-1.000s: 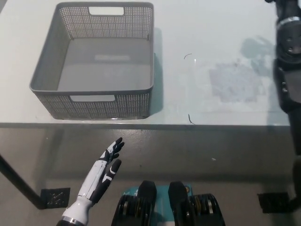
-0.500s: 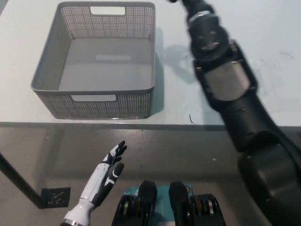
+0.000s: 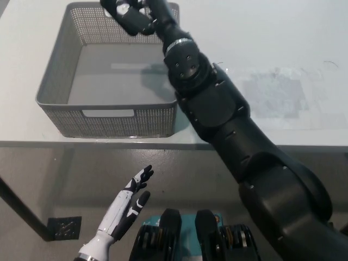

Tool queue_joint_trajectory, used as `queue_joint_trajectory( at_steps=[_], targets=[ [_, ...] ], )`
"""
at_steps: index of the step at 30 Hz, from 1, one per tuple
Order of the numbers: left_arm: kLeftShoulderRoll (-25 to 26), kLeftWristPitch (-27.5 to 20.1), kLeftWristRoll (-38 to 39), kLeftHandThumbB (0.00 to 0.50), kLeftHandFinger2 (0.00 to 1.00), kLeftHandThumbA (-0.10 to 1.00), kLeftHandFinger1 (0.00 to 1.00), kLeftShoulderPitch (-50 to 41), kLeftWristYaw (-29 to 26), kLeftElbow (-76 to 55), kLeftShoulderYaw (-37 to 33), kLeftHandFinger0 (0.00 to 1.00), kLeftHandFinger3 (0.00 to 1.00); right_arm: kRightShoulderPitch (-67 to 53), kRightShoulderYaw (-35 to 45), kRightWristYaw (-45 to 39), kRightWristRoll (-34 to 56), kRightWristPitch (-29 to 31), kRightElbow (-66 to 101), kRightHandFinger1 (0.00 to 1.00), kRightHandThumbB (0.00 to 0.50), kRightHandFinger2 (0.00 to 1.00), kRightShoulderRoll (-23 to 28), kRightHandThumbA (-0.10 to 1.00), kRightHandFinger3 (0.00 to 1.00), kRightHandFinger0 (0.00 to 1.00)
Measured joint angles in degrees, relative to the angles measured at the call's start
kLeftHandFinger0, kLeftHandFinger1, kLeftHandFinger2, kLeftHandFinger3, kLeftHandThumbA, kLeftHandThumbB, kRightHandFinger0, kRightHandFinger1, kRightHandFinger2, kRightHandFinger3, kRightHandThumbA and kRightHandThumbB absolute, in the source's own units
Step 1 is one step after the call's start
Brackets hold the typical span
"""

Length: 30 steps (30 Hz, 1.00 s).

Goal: Use the right hand to pick up a webcam and put it into a container on the left side

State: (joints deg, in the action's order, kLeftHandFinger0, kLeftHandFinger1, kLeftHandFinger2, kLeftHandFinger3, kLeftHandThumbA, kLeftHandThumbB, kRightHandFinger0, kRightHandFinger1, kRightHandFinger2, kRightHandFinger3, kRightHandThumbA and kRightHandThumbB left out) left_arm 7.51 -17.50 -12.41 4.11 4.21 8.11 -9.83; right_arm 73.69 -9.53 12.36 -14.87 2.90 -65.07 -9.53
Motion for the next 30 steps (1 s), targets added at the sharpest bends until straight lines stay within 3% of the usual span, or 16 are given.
queue_joint_trajectory(
  at_steps=[5, 18, 19, 20, 21, 22, 23, 24, 25, 30],
  targets=[
    [0.12, 0.02, 0.01, 0.137, 1.00, 1.00, 1.00, 0.02, 0.57, -0.04, -0.20, 1.00, 1.00, -0.08, -4.37, 1.09, -1.91, 2.28, -6.71, 0.37, 0.164, 0.80, -1.32, -0.10, 0.85, 0.00],
    [0.42, 0.30, 0.03, 0.156, 1.00, 0.99, 1.00, 0.83, 1.74, -0.27, -0.39, 1.00, 1.00, -1.85, -8.91, 2.10, -4.10, 5.24, -13.38, 0.38, 0.145, 0.84, -2.38, -0.10, 0.87, 0.00],
    [0.42, 0.34, 0.04, 0.156, 1.00, 0.99, 1.00, 0.82, 1.79, -0.31, -0.46, 1.00, 1.00, -2.25, -9.23, 2.24, -4.31, 5.37, -13.47, 0.39, 0.154, 0.79, -2.39, -0.10, 0.84, 0.00],
    [0.42, 0.36, 0.04, 0.156, 1.00, 0.99, 1.00, 0.82, 1.83, -0.33, -0.49, 1.00, 1.00, -2.54, -9.40, 2.34, -4.44, 5.39, -13.47, 0.39, 0.173, 0.75, -2.39, 0.03, 0.84, 0.03],
    [0.42, 0.36, 0.04, 0.157, 1.00, 0.99, 1.00, 0.83, 1.89, -0.34, -0.51, 1.00, 1.00, -2.79, -9.55, 2.43, -4.58, 5.39, -13.47, 0.37, 0.180, 0.67, -2.39, 0.09, 0.78, 0.04],
    [0.45, 0.39, 0.04, 0.165, 1.00, 0.98, 1.00, 0.83, 2.02, -0.34, -0.53, 1.00, 1.00, -2.85, -9.69, 2.56, -4.74, 5.41, -13.46, 0.73, 0.281, 1.00, -2.38, 0.46, 1.00, 0.41],
    [0.45, 0.39, 0.06, 0.166, 1.00, 0.98, 1.00, 0.84, 2.13, -0.34, -0.54, 1.00, 1.00, -2.83, -9.77, 2.60, -4.83, 5.41, -13.45, 0.97, 0.343, 1.00, -2.36, 0.71, 1.00, 0.71],
    [0.46, 0.44, 0.08, 0.167, 1.00, 0.98, 1.00, 0.85, 2.31, -0.34, -0.56, 1.00, 1.00, -2.82, -9.91, 2.56, -4.94, 5.41, -13.41, 1.00, 0.368, 1.00, -2.29, 0.84, 1.00, 0.82],
    [0.48, 0.45, 0.09, 0.166, 1.00, 0.98, 1.00, 0.85, 2.41, -0.34, -0.57, 1.00, 1.00, -2.83, -9.95, 2.47, -4.98, 5.42, -13.37, 1.00, 0.388, 1.00, -2.27, 1.00, 1.00, 1.00],
    [0.64, 0.45, 0.07, 0.139, 1.00, 0.96, 1.00, 0.84, 2.88, -0.34, -0.71, 1.00, 1.00, -2.86, -9.67, 1.49, -4.79, 5.99, -12.06, 1.00, 0.433, 1.00, -1.62, 1.00, 1.00, 1.00]
  ],
)
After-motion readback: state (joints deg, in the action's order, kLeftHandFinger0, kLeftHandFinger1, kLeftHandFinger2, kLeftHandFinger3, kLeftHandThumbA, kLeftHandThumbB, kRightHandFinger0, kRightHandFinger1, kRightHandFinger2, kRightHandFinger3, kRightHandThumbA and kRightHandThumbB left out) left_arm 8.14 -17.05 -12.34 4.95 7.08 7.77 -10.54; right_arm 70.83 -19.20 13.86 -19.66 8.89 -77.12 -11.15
